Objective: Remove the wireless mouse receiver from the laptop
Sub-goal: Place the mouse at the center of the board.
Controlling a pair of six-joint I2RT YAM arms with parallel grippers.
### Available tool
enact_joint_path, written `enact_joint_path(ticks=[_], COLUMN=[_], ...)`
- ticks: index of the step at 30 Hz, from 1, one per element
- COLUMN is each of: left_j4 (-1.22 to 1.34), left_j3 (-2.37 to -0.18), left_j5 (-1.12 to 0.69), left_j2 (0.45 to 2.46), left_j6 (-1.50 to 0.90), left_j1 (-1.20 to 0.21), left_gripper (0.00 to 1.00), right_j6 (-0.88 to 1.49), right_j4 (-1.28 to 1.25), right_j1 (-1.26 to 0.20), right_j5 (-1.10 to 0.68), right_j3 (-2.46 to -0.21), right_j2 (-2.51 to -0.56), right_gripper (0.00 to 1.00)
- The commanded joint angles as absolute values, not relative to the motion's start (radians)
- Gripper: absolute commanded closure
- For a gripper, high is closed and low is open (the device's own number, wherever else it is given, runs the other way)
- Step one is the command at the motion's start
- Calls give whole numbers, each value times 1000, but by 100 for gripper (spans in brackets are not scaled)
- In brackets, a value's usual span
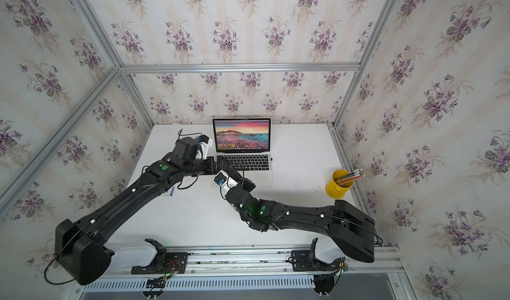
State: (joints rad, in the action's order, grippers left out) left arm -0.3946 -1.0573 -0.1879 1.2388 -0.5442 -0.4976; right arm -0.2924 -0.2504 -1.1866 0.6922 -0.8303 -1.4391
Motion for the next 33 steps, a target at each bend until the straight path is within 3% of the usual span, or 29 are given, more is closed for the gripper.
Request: enact_joint_path(ticks=[1, 12, 19, 25, 33], left_j4=[-289, -276, -271, -169, -256], left_j3=[-970, -848, -816, -724, -753], left_j5=[107, 243, 201, 119, 89], left_j2=[1125, 865, 825, 821, 897], left_j6=[-446, -358, -331, -324, -349], left_j1=[-499, -500, -500, -500, -500], left_gripper=[1, 1, 1, 1, 1], right_j6=[-79, 112, 215, 255, 302], right_j4=[82, 137, 112, 68, 27], right_j1=[-1159, -995, -815, -757, -724], right_j5=[321, -396, -668, -769, -840], right_j3=[-863, -803, -730, -724, -709], right_j2=[-1423, -1412, -1489, -1600, -1695], right_gripper=[100, 100, 100, 100, 100])
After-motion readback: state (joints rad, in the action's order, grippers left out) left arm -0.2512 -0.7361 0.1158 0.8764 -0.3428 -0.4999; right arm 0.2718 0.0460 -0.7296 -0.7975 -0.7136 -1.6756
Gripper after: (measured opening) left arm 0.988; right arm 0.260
